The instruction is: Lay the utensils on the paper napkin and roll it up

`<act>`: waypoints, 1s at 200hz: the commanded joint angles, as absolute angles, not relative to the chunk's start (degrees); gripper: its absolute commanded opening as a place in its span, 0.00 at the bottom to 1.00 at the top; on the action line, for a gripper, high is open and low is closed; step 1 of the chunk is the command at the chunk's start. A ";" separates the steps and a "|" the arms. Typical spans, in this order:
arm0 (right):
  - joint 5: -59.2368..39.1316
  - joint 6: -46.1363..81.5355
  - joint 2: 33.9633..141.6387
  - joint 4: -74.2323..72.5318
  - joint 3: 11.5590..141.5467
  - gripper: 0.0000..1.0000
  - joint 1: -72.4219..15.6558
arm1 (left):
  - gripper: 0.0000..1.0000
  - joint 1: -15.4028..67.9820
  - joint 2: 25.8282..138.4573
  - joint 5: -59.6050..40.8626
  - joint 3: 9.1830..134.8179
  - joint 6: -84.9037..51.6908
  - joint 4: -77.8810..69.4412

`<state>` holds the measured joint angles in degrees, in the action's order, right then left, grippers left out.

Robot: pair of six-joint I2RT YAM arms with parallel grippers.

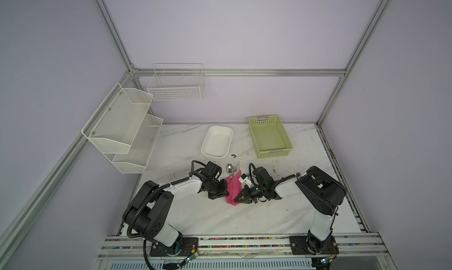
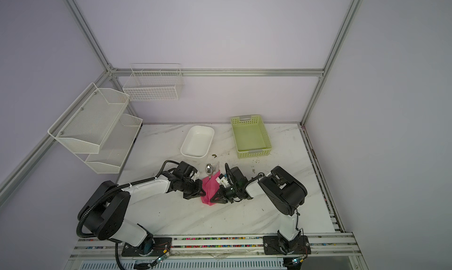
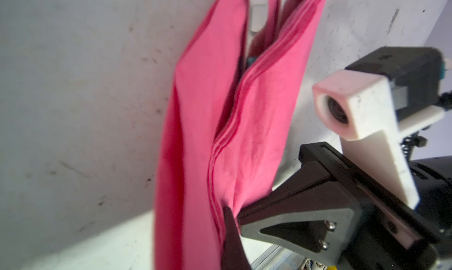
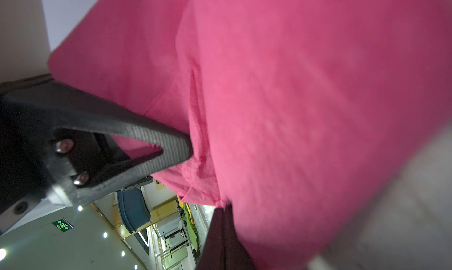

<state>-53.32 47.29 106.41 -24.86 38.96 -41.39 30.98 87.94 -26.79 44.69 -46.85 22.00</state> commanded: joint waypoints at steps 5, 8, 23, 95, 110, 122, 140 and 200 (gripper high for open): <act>-48.39 47.48 109.42 -20.65 37.66 0.00 -41.31 | 0.00 31.89 86.81 -28.34 51.18 -45.44 21.98; -48.38 47.46 109.47 -20.65 37.62 0.00 -41.31 | 0.00 31.97 86.92 -28.45 51.43 -45.37 22.00; -48.43 47.33 109.52 -20.65 37.61 0.00 -41.26 | 0.00 32.41 87.79 -28.87 52.40 -45.18 21.98; -48.52 46.80 110.26 -20.65 37.36 0.00 -41.22 | 0.01 34.78 92.81 -30.57 56.44 -44.24 21.98; -48.65 46.57 110.52 -20.65 37.36 0.00 -41.22 | 0.02 35.31 93.83 -30.92 57.03 -44.03 21.97; -48.62 46.43 110.73 -20.65 37.38 0.00 -41.24 | 0.03 35.50 94.83 -31.30 57.45 -43.95 21.88; -48.66 46.25 110.86 -20.65 37.32 0.00 -41.22 | 0.05 35.55 96.41 -32.03 57.66 -44.19 21.88; -49.38 47.12 105.24 -20.14 36.58 0.00 -40.44 | 0.06 35.60 100.61 -29.31 56.22 -45.57 25.99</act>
<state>-54.74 46.87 107.09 -26.28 38.85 -40.88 35.00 98.04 -30.04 53.28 -45.41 24.16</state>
